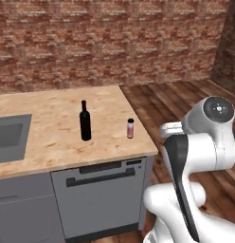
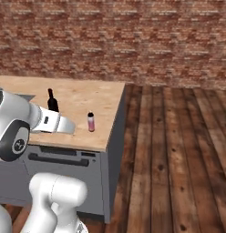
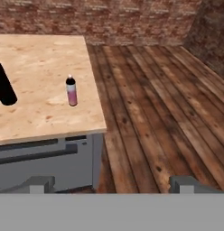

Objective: Move the drinks to the dining counter.

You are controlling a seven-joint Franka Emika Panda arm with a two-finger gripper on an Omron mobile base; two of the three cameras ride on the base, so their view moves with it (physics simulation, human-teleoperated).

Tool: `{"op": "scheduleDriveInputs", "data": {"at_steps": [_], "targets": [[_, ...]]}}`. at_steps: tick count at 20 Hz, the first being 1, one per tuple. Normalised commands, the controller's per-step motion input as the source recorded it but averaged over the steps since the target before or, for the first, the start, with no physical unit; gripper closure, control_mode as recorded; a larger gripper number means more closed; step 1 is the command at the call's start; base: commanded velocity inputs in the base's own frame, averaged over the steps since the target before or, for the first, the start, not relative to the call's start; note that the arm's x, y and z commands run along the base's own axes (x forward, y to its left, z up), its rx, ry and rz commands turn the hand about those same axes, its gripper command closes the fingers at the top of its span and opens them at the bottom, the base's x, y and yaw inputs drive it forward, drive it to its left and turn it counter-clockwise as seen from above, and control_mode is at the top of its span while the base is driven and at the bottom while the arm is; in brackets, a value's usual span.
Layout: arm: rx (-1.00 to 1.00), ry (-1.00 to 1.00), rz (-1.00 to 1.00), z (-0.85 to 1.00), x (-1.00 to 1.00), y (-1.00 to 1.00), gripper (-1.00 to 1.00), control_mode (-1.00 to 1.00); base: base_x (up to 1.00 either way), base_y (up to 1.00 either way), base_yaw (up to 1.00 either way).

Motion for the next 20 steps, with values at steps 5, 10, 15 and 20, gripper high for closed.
{"op": "scheduleDriveInputs", "data": {"at_steps": [5,10,15,20], "targets": [[0.00,0.00,0.00,0.00,0.00,0.00,-1.00,1.00,-0.95,0.00,0.00],[0.00,0.00,0.00,0.00,0.00,0.00,-1.00,1.00,0.10,0.23,-0.14],[0.00,0.00,0.00,0.00,0.00,0.00,-1.00,1.00,0.05,0.09,-0.89],[0.00,0.00,0.00,0.00,0.00,0.00,-1.00,1.00,0.00,0.00,-1.00]]}}
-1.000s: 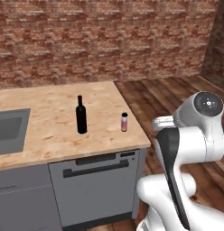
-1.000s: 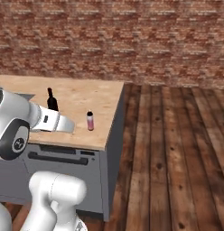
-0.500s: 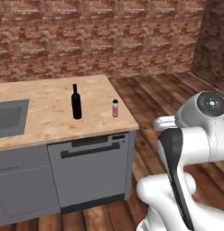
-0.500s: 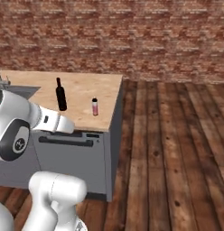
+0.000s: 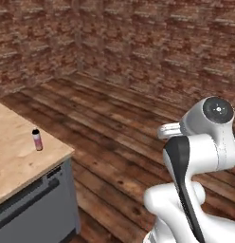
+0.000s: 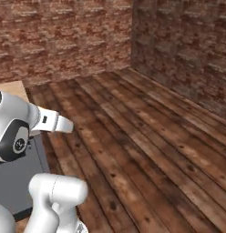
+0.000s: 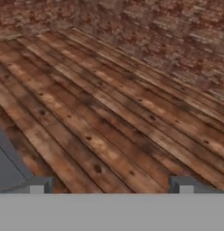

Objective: Move the drinks to the dining counter.

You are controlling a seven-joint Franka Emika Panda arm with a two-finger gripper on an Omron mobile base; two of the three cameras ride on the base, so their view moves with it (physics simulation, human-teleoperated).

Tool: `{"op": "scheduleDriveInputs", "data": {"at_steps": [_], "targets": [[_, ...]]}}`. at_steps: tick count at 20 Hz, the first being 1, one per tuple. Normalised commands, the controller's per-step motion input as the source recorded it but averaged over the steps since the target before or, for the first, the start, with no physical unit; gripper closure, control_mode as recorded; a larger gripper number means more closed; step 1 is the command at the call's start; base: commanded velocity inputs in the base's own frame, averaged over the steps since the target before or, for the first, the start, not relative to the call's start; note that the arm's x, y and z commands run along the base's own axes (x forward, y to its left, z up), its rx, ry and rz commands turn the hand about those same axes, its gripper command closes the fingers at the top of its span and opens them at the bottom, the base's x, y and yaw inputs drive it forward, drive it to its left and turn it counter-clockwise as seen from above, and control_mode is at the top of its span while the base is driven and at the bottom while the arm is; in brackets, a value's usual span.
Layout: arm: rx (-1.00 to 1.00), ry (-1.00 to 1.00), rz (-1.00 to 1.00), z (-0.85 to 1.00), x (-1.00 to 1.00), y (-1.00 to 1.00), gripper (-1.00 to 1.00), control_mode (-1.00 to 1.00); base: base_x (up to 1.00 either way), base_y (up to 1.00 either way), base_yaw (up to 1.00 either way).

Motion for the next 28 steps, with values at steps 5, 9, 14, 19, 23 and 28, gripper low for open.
{"op": "scheduleDriveInputs", "data": {"at_steps": [5,9,14,19,23,28], "targets": [[0.00,0.00,0.00,0.00,0.00,0.00,-1.00,1.00,0.00,0.00,-1.00],[0.00,0.00,0.00,0.00,0.00,0.00,-1.00,1.00,0.00,0.00,-1.00],[0.00,0.00,0.00,0.00,0.00,0.00,-1.00,1.00,0.00,0.00,-1.00],[0.00,0.00,0.00,0.00,0.00,0.00,-1.00,1.00,0.00,-0.06,-0.98],[0.00,0.00,0.00,0.00,0.00,0.00,-1.00,1.00,0.00,-0.27,-0.93],[0.00,0.00,0.00,0.00,0.00,0.00,-1.00,1.00,0.00,-0.39,-0.91]]}}
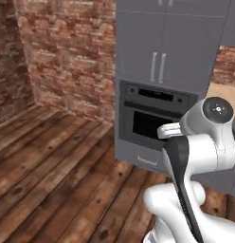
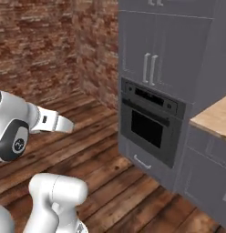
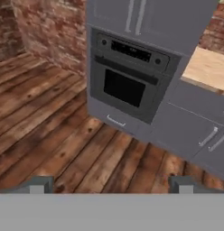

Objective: Move the drinks to the dining counter.

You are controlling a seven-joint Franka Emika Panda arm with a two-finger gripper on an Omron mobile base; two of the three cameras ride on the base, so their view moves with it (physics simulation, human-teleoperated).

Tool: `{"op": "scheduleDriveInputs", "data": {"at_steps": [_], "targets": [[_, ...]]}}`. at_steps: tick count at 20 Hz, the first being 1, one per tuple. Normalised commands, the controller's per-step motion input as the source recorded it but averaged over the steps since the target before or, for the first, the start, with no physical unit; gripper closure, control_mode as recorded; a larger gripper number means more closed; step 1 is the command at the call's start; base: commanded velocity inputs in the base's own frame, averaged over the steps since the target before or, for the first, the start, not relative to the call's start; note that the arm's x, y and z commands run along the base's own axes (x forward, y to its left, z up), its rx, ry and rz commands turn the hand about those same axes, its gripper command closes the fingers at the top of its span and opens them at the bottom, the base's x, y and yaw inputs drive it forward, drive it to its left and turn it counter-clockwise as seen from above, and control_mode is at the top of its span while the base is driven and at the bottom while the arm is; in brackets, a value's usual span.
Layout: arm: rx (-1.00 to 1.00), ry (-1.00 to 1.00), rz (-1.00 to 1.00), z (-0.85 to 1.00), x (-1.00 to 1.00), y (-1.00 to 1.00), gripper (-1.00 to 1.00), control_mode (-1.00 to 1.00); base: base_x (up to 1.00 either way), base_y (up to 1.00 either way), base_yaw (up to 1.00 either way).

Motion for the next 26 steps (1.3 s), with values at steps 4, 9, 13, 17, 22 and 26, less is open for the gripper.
{"op": "scheduleDriveInputs", "data": {"at_steps": [4,9,13,17,22,26], "targets": [[0.00,0.00,0.00,0.00,0.00,0.00,-1.00,1.00,0.01,-0.65,-0.84],[0.00,0.00,0.00,0.00,0.00,0.00,-1.00,1.00,0.23,-0.89,-0.68],[0.00,0.00,0.00,0.00,0.00,0.00,-1.00,1.00,0.80,-0.61,-0.26],[0.00,0.00,0.00,0.00,0.00,0.00,-1.00,1.00,1.00,-0.40,0.00],[0.00,0.00,0.00,0.00,0.00,0.00,-1.00,1.00,1.00,-0.07,0.01],[0.00,0.00,0.00,0.00,0.00,0.00,-1.00,1.00,1.00,0.09,0.00]]}}
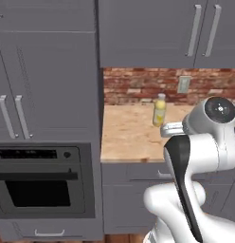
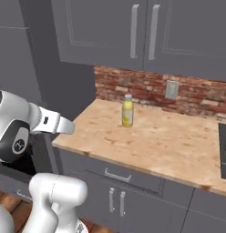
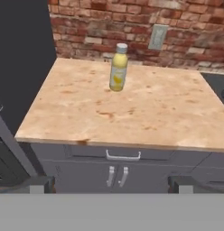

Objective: Move the drinks to the dining counter.

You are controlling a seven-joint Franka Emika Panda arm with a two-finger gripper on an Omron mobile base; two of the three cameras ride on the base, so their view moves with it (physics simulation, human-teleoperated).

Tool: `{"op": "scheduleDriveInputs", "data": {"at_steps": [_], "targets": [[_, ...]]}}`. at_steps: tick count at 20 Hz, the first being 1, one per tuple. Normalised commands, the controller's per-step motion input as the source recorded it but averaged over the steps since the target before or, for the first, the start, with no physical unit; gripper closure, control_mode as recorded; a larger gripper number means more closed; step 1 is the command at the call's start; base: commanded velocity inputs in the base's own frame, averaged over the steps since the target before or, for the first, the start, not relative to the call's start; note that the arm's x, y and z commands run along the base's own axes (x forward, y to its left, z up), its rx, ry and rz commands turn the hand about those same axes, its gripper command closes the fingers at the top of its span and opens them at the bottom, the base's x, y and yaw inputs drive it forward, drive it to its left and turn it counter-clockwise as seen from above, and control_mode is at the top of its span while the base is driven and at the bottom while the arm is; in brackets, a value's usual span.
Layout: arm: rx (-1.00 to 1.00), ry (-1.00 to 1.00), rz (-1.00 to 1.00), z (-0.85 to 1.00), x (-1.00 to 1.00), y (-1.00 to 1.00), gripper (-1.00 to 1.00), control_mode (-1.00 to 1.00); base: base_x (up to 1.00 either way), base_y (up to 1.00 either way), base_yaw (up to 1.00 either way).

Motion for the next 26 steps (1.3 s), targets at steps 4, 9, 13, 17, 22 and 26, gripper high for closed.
{"op": "scheduleDriveInputs", "data": {"at_steps": [4,9,13,17,22,26], "targets": [[0.00,0.00,0.00,0.00,0.00,0.00,-1.00,1.00,1.00,0.13,-0.09],[0.00,0.00,0.00,0.00,0.00,0.00,-1.00,1.00,0.98,0.13,-0.28],[0.00,0.00,0.00,0.00,0.00,0.00,-1.00,1.00,0.94,0.08,-0.36],[0.00,0.00,0.00,0.00,0.00,0.00,-1.00,1.00,0.89,0.10,-0.28],[0.00,0.00,0.00,0.00,0.00,0.00,-1.00,1.00,0.89,0.04,-0.12],[0.00,0.00,0.00,0.00,0.00,0.00,-1.00,1.00,0.71,0.15,0.00]]}}
